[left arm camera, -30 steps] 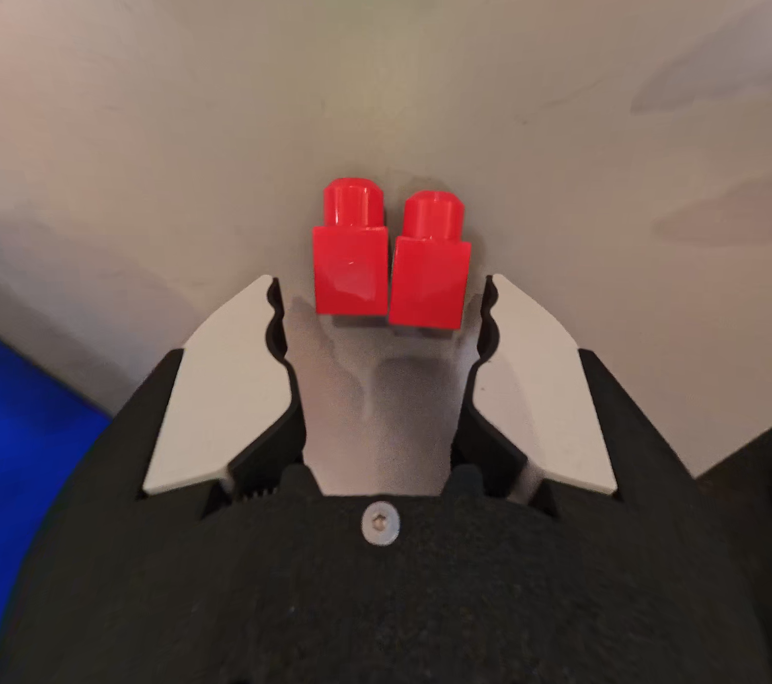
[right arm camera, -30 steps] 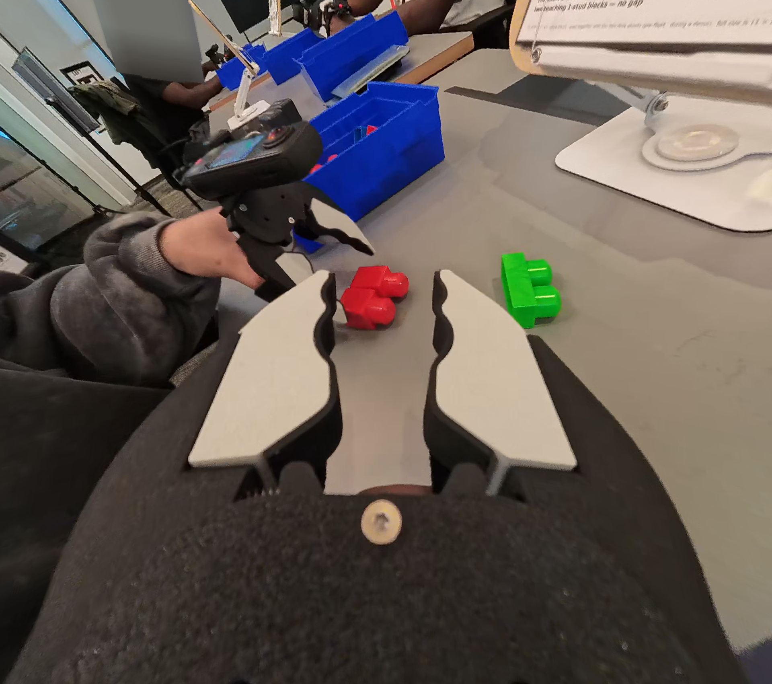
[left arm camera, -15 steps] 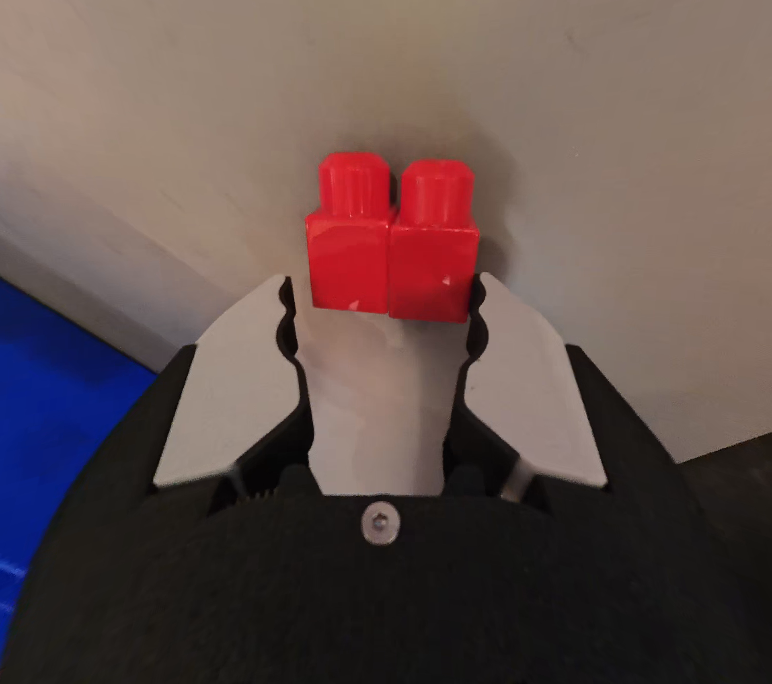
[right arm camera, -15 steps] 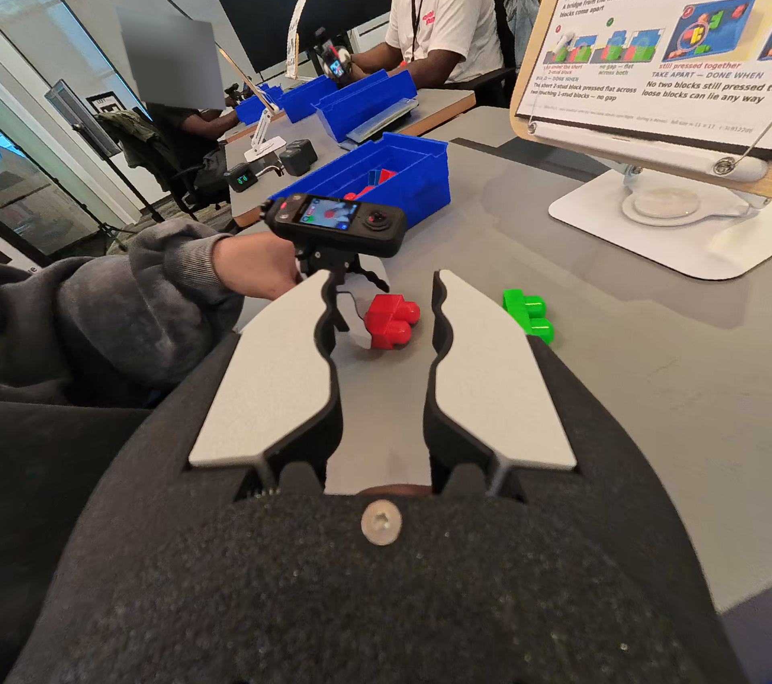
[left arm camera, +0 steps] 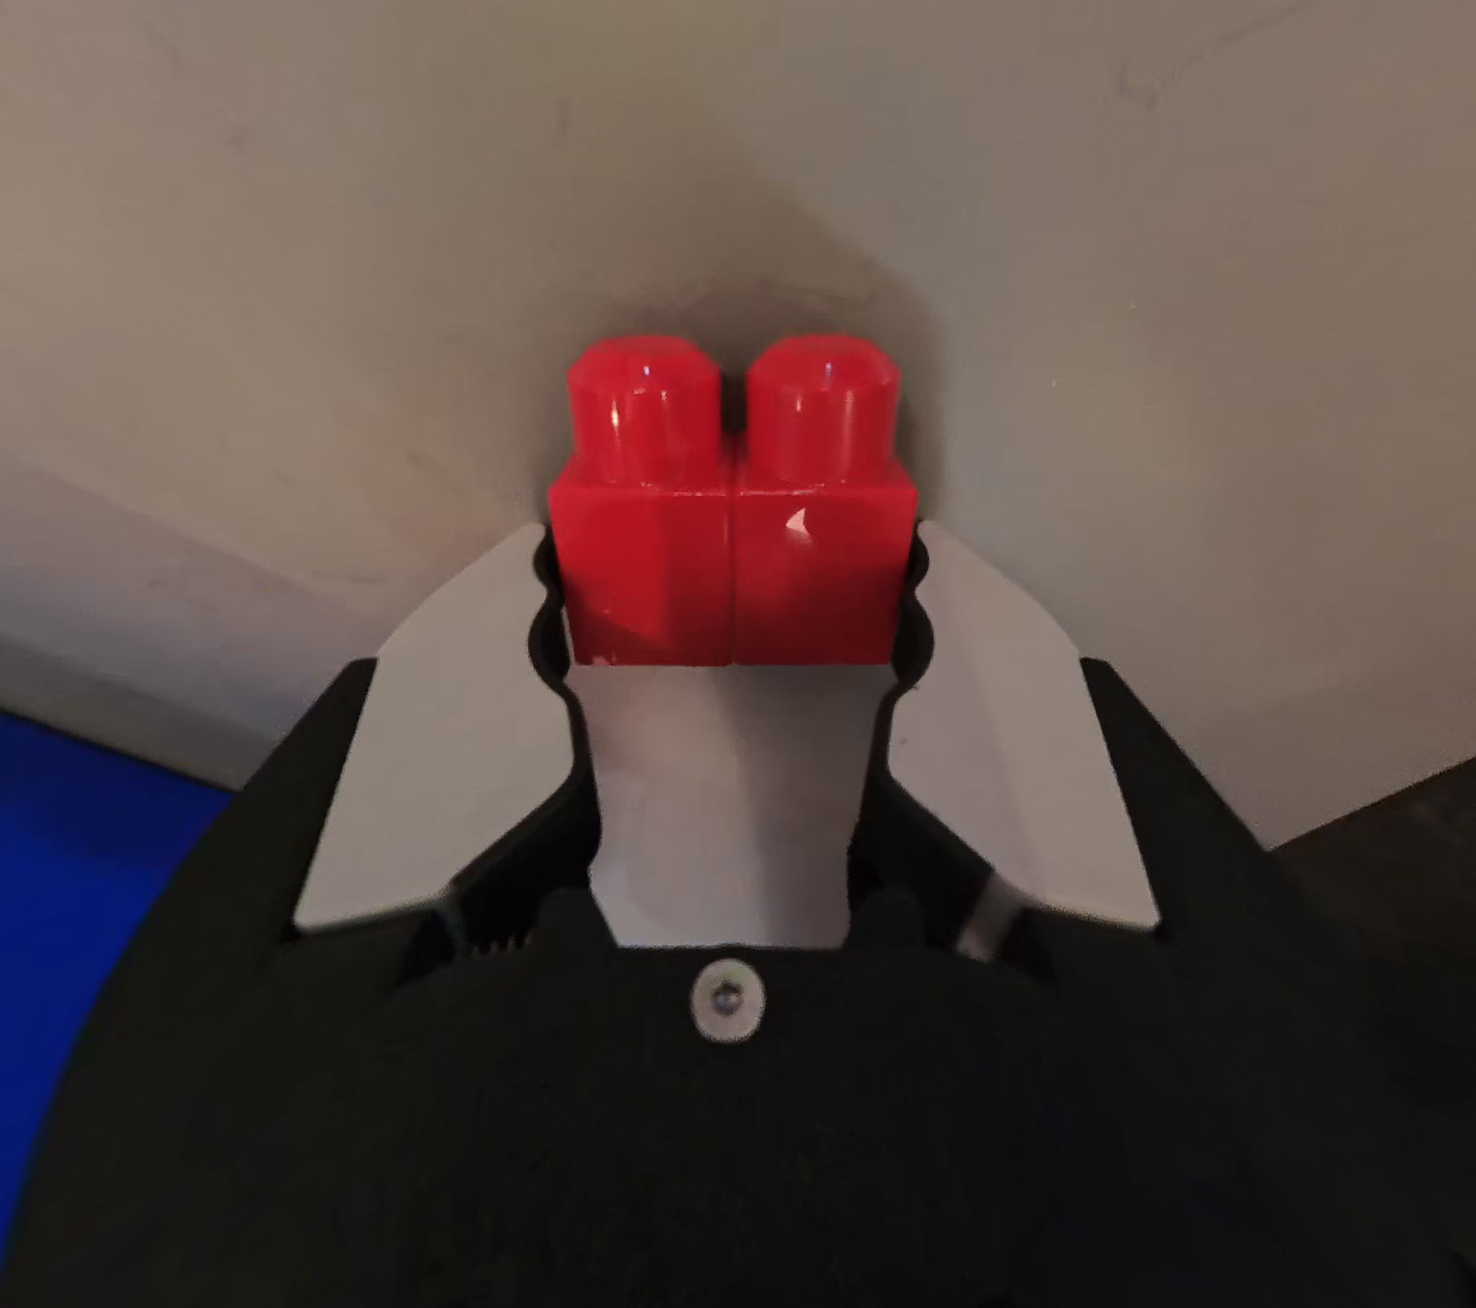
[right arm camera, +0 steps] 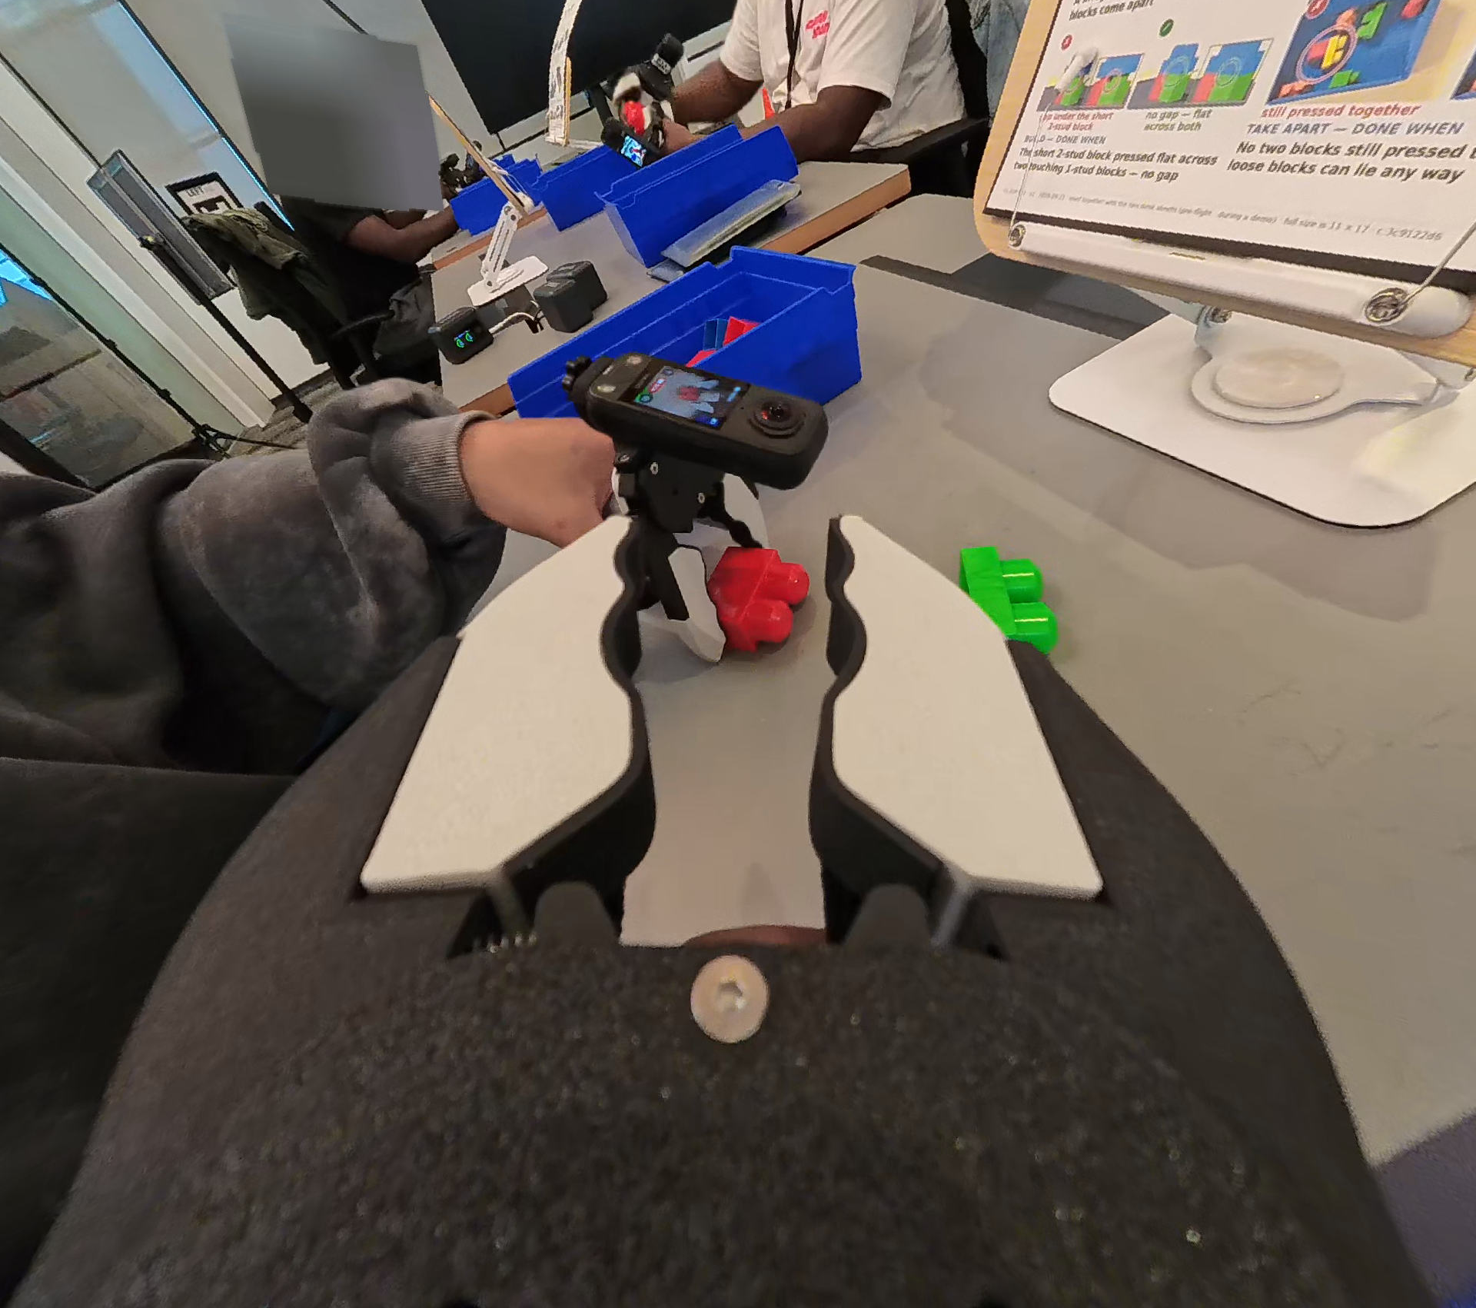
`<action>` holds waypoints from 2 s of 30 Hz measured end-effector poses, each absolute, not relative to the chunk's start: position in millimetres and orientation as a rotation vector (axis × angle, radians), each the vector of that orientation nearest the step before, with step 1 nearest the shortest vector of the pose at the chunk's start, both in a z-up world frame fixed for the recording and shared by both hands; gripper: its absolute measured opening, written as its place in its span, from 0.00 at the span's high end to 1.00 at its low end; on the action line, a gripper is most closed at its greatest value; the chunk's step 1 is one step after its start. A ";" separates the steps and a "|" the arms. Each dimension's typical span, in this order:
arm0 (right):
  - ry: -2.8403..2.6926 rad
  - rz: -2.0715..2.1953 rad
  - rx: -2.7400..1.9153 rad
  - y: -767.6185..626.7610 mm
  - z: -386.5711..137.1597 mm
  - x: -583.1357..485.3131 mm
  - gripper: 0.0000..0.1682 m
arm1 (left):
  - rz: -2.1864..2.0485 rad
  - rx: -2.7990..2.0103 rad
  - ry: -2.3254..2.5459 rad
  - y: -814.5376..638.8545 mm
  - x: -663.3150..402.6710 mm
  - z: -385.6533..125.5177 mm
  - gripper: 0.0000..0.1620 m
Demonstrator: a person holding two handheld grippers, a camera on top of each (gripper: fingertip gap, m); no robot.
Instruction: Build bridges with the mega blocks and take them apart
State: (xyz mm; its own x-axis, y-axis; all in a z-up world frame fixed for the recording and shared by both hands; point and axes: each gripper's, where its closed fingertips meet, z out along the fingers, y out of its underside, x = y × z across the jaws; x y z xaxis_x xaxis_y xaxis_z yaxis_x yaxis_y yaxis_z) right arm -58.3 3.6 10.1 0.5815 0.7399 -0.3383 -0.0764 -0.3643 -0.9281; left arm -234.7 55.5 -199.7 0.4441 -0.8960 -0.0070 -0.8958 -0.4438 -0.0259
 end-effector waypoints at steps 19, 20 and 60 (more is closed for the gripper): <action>-0.493 0.903 -1.827 16.5 -11.9 -39.0 0.74 | -0.985 -1.835 1.122 45.3 -169.6 -89.5 0.54; -0.487 0.888 -1.839 18.1 -13.8 -37.2 0.73 | -1.045 -1.782 1.065 45.9 -172.0 -83.8 0.54; -2.408 0.191 -1.563 127.9 -151.3 -96.7 0.62 | -1.236 -1.826 1.070 47.3 -191.2 -129.1 0.54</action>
